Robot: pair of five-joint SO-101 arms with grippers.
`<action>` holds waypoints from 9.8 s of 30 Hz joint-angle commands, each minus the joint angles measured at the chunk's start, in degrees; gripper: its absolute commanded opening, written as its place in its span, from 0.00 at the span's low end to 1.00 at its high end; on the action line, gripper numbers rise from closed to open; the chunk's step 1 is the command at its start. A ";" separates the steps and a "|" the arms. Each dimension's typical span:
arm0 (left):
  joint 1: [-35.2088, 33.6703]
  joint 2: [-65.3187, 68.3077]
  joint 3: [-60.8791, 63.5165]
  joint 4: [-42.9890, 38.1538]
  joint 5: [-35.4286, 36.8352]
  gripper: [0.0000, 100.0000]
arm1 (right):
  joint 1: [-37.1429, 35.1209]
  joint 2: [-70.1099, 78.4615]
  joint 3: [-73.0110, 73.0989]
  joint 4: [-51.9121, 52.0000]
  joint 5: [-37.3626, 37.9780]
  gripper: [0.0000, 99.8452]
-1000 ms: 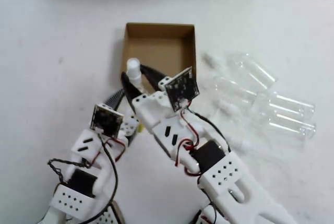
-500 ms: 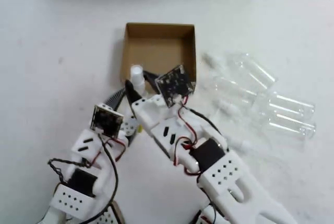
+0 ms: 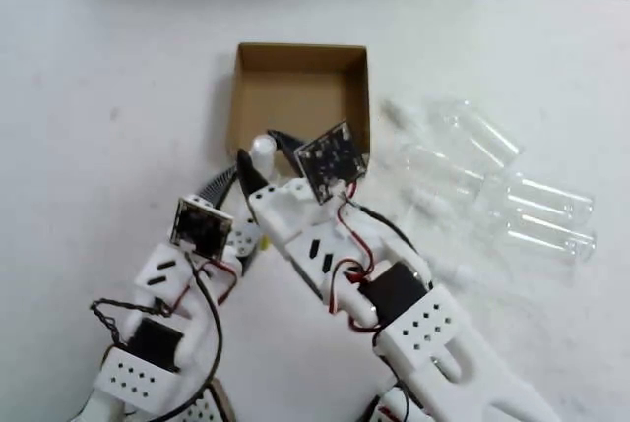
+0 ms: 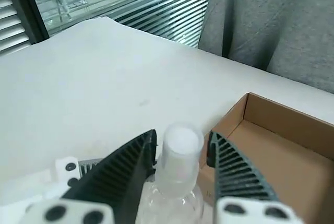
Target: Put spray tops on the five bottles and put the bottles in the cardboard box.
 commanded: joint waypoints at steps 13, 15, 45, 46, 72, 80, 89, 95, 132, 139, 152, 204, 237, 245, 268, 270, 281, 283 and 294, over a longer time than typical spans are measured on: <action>0.57 -1.19 -0.35 -0.35 -0.44 0.07 | 0.92 -4.70 -2.02 2.33 -5.54 0.45; 0.57 -1.19 -0.44 -0.35 -0.44 0.07 | 1.89 -6.90 -2.02 3.30 -6.51 0.45; -6.99 5.85 -25.05 -7.30 -0.35 0.07 | 17.80 -12.44 13.45 12.26 -6.68 0.44; -6.99 8.57 -27.34 -7.30 -0.35 0.07 | 17.80 -12.44 14.33 12.26 -6.68 0.44; -6.99 67.38 -56.35 -34.90 0.09 0.07 | 28.44 -12.44 23.56 12.09 -6.59 0.44; -9.01 86.11 -69.80 -36.04 0.09 0.03 | 28.35 -12.44 23.56 12.09 -6.59 0.44; -9.54 102.46 -76.22 -44.22 0.09 0.02 | 28.35 -12.44 23.74 10.86 -6.51 0.44; -10.07 110.11 -82.46 -44.04 0.09 0.02 | 28.35 -12.09 23.82 10.95 -4.75 0.44; -12.09 127.43 -93.45 -45.45 0.09 0.02 | 28.35 -12.35 25.93 8.40 -3.34 0.44; -11.82 132.97 -97.14 -47.38 0.18 0.02 | 28.35 -12.26 25.93 8.48 -3.34 0.44; -12.26 133.58 -97.76 -47.30 0.09 0.02 | 28.35 -12.26 25.93 8.48 -3.34 0.44; -12.97 126.02 -90.20 -38.86 0.09 0.43 | 28.44 -12.09 25.93 8.48 -3.34 0.44; -11.03 90.07 -63.30 -32.18 -0.26 0.43 | 28.70 -12.00 25.93 8.13 -3.25 0.44; -10.51 68.97 -52.31 -20.84 -0.35 0.43 | 28.79 -11.91 25.93 8.48 -3.25 0.44; -23.69 15.96 -51.16 45.01 -0.35 0.43 | 36.09 -12.44 8.44 45.05 -3.08 0.44; -26.24 14.20 -51.16 50.29 -0.44 0.43 | 40.22 -12.44 7.21 45.41 1.76 0.44; -21.41 13.49 -33.05 51.52 -0.53 0.43 | 71.25 -11.82 -9.05 50.86 44.92 0.44; -19.91 13.49 -28.92 48.79 -0.53 0.43 | 73.98 -11.82 -11.60 52.44 51.25 0.44; -19.21 13.41 -22.68 45.89 -5.45 0.24 | 79.96 -4.44 -18.64 53.93 62.95 0.26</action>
